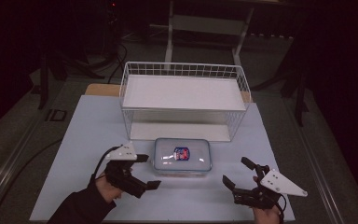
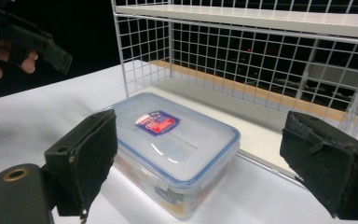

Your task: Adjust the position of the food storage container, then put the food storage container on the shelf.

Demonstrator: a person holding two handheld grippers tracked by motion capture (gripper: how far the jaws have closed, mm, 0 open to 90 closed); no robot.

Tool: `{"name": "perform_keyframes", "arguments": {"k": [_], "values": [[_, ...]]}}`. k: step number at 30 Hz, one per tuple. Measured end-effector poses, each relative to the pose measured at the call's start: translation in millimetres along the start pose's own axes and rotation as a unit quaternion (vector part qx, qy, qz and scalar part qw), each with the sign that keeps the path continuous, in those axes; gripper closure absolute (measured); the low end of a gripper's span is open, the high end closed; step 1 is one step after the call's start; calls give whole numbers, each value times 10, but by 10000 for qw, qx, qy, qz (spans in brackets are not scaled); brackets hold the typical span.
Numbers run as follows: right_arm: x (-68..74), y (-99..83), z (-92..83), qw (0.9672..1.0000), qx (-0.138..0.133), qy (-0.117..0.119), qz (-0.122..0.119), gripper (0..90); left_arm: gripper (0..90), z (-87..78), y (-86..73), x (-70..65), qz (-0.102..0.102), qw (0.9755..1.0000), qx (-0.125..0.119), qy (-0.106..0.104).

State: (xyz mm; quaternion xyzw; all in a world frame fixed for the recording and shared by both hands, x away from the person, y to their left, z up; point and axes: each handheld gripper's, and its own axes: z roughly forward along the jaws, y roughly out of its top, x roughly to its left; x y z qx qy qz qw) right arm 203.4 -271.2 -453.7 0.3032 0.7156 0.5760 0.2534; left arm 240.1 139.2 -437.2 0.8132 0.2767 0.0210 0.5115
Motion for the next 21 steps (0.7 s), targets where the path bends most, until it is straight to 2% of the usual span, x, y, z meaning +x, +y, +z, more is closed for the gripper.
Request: {"name": "perform_keyframes", "arguments": {"k": [4,6,7,11,14,17,18,20,21], "values": [[15,58,32,10000,-9,19,5,108,13,-110,36,84,-69,9997,-197,128],[20,90,74,9999,94,107,-13,108,13,-132,66,127,-128,9993,-325,149],[52,120,121,9996,203,-15,-195,108,13,-133,82,150,-157,9991,-345,185],[81,175,189,9996,175,-35,-233,108,13,-82,117,240,-296,9985,-397,236],[82,247,256,9996,96,-115,-233,109,13,-25,124,332,-545,9970,-493,246],[75,316,309,9997,42,-141,-215,152,13,41,133,423,-731,9957,-462,315],[73,331,327,9997,64,-141,-205,141,13,69,133,452,-787,9954,-424,342],[63,344,360,9998,90,-99,-154,144,13,126,120,514,-1014,9935,-322,395],[59,345,376,9998,151,-126,-93,144,13,157,109,548,-1206,9917,-254,362]]}}
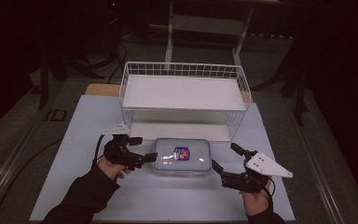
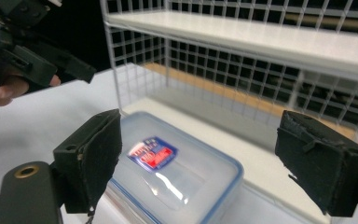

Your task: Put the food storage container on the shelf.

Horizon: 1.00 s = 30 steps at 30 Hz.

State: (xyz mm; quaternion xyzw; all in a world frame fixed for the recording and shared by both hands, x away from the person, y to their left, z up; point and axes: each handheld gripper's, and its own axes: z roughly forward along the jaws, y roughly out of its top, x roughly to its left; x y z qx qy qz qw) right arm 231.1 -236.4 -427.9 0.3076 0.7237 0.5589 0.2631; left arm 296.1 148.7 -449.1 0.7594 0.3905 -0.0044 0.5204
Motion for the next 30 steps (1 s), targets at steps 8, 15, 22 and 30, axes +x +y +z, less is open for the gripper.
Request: {"name": "perform_keyframes", "arguments": {"k": [8,15,22,30], "values": [[21,-49,105,9991,367,175,157,126,15,263,-108,268,-1007,9938,472,-6],[81,-80,113,9990,420,134,-75,105,22,442,-181,475,-1649,9838,686,-130],[111,-128,140,9979,570,317,-53,105,184,548,-224,601,-2144,9722,842,-413],[103,-144,144,9974,642,334,-27,105,403,603,-283,671,-2278,9667,940,-690]]}}
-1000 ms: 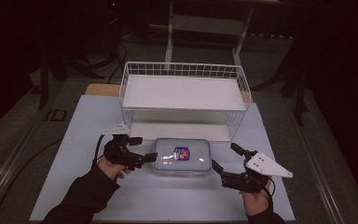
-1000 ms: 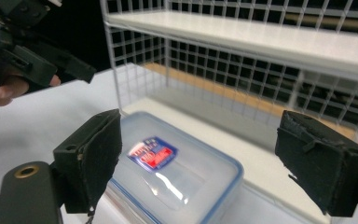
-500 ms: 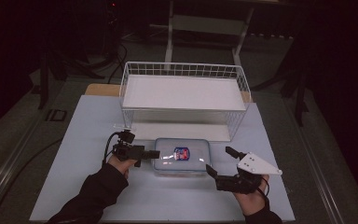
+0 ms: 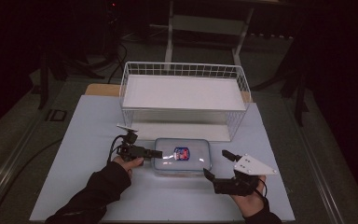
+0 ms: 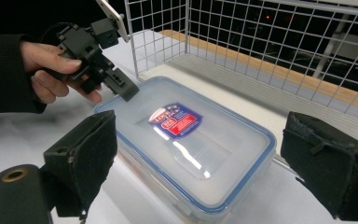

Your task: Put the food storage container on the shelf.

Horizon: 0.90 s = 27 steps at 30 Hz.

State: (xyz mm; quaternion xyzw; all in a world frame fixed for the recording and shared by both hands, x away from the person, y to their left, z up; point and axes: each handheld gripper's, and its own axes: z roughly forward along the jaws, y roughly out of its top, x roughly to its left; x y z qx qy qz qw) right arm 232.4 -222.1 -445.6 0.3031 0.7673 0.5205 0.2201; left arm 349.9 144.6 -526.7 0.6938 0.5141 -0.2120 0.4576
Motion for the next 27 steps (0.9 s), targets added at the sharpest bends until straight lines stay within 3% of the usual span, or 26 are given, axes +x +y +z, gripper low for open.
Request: {"name": "perform_keyframes", "arguments": {"k": [4,7,14,20,23,26,27], "values": [[-13,-2,-6,10000,-8,-4,47,105,425,-4,0,79,-232,9994,74,-233],[-16,0,-9,10000,-5,-21,54,105,414,-2,3,95,-252,9992,122,-289],[-66,-30,10,9998,74,-22,171,126,487,-51,0,77,-233,9991,96,-328],[-182,-79,61,9986,203,27,479,136,526,-110,-68,-38,223,9992,94,-308],[-285,-122,111,9965,376,98,746,140,543,-131,-104,-78,424,9986,99,-315],[-357,-158,162,9943,510,152,925,142,553,-140,-124,-98,497,9982,95,-320],[-419,-197,222,9919,662,211,1066,144,563,-145,-147,-116,603,9975,108,-360]]}}
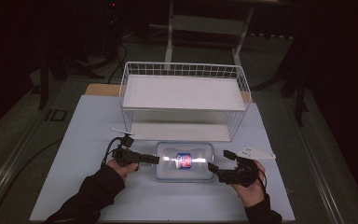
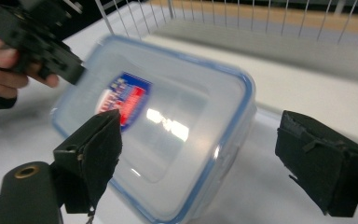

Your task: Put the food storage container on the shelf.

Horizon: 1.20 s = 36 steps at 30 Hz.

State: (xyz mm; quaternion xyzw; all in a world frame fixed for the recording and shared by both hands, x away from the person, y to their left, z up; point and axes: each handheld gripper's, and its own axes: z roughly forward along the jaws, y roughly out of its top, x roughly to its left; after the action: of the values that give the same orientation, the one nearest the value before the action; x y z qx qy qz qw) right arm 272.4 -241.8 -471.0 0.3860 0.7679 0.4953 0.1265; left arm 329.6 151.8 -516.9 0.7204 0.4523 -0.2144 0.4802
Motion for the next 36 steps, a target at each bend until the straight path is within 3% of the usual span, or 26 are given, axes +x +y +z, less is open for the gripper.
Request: {"name": "perform_keyframes", "arguments": {"k": [3,4,9,12,13,16,17,21,23,30,31,36], "values": [[-46,-14,47,9999,110,44,113,144,572,1,-19,-17,104,9999,-6,-24],[-106,-34,102,9990,203,180,356,146,574,0,-29,-30,158,9999,-8,-24],[-244,-77,207,9954,451,376,762,193,580,-8,-53,-51,314,9995,23,-36],[-286,-93,248,9935,561,467,877,199,582,-8,-58,-55,349,9994,13,-43],[-324,-117,293,9894,706,702,1062,224,585,-14,-78,-79,431,9991,28,-38],[-343,-139,327,9843,812,971,1228,284,588,-18,-90,-88,469,9989,36,-37],[-340,-140,323,9838,796,1025,1234,352,588,-20,-93,-89,454,9990,43,-29],[-331,-120,280,9836,805,1088,1194,422,589,-22,-120,-111,519,9987,7,-7],[-353,-129,260,9813,808,1164,1305,444,589,-25,-133,-136,585,9983,-5,54],[-331,-117,219,9803,877,1151,1344,463,584,-28,-169,-214,766,9967,-61,247],[-322,-114,217,9807,886,1129,1327,463,582,-34,-171,-254,856,9956,-100,369],[-314,-63,197,9819,794,1119,1305,463,581,-77,-123,-354,1066,9927,-246,502]]}}
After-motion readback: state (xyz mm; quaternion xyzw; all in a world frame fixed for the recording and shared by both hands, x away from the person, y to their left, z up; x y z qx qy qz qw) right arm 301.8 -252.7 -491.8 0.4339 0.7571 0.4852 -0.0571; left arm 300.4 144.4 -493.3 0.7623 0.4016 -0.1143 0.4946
